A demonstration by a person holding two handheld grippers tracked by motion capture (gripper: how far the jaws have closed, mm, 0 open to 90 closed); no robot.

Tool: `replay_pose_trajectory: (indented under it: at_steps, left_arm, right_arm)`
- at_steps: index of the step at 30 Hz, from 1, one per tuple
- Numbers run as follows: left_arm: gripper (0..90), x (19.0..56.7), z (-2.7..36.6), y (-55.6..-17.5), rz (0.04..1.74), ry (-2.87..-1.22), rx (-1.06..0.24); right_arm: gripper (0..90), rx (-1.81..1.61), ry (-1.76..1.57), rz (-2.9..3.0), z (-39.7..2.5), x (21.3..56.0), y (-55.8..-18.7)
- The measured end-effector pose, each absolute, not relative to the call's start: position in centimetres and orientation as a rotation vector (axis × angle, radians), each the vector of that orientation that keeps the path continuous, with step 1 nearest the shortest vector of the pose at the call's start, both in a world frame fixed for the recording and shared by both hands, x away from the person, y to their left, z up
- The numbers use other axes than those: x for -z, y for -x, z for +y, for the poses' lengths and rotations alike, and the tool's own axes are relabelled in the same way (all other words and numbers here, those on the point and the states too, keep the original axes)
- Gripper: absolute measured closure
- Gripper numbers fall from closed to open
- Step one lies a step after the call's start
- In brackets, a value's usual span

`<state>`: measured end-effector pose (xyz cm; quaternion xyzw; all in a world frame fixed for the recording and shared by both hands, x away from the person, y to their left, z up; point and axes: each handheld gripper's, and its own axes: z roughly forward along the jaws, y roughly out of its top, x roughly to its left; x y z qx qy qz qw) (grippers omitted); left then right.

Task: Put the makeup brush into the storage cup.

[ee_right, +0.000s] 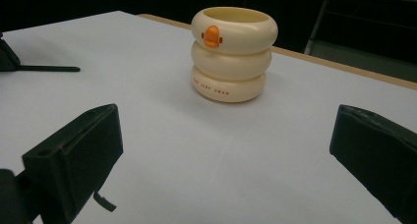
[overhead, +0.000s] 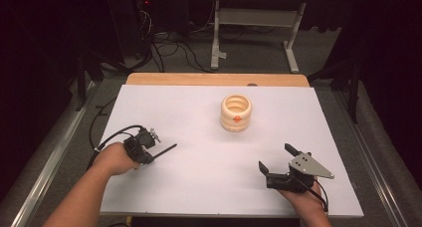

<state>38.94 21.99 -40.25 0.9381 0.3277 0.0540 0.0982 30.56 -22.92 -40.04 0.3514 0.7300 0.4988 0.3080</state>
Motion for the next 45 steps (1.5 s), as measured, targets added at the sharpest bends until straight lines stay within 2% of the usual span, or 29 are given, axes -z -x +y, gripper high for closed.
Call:
replay_pose_trajectory:
  at_steps: [7, 22, 45]
  left_arm:
    - [83.1, 40.2, 21.3, -38.9, 0.969, -2.817, -0.188]
    - [83.2, 39.0, 20.3, -38.5, 0.914, -2.792, -0.202]
    - [83.1, 37.0, 14.3, -37.5, 0.717, -2.864, -0.212]
  right_arm:
    - [1.1, -1.319, -0.940, 1.931, -23.0, 40.0, -30.5]
    - [1.1, -1.322, -0.943, 1.928, -23.0, 40.0, -30.5]
    - [1.1, -1.339, -0.953, 1.922, -23.0, 40.0, -30.5]
